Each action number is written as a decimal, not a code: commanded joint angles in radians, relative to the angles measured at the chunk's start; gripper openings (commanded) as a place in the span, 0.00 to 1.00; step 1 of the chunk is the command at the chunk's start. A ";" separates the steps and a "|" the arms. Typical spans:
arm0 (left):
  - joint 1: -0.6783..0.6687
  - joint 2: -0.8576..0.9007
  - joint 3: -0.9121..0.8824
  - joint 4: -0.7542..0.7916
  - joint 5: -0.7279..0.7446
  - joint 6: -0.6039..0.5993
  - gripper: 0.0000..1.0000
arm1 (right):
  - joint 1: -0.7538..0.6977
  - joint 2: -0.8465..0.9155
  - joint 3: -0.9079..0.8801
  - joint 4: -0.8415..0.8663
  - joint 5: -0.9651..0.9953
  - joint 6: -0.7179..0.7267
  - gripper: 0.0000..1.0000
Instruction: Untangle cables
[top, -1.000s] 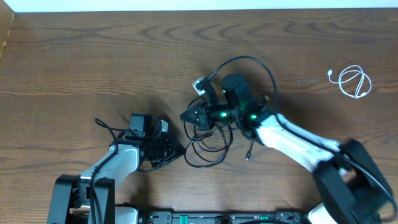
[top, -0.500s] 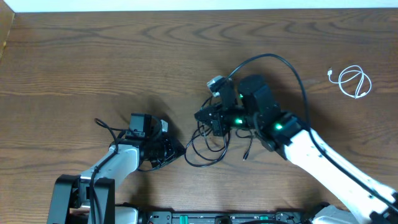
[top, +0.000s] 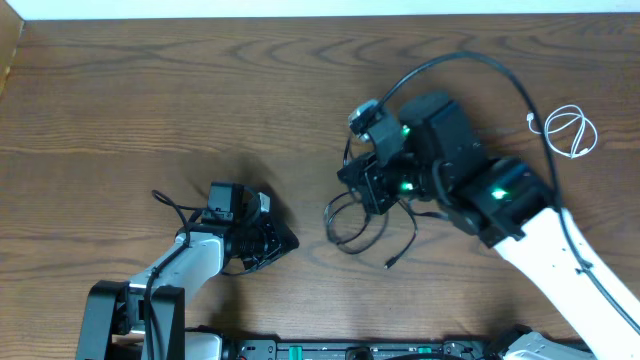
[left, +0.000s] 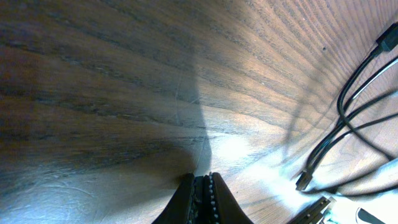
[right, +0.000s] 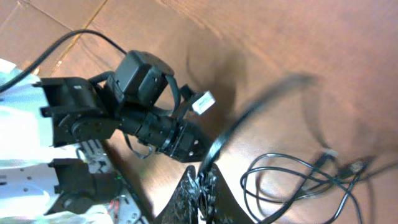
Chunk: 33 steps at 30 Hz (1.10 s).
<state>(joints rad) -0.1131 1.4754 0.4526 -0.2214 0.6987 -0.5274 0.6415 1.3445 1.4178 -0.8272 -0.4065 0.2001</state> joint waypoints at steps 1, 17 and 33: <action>-0.006 0.060 -0.064 -0.023 -0.211 -0.013 0.08 | 0.001 -0.014 0.069 -0.027 0.045 -0.079 0.01; -0.013 0.058 0.026 0.072 0.349 0.180 0.60 | 0.000 -0.012 0.074 0.000 0.029 -0.104 0.01; -0.127 0.058 0.024 0.216 0.006 -0.103 0.60 | 0.000 -0.012 0.074 -0.009 0.011 -0.105 0.01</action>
<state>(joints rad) -0.2111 1.5242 0.4770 -0.0051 0.8268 -0.5770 0.6415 1.3376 1.4757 -0.8364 -0.3775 0.1120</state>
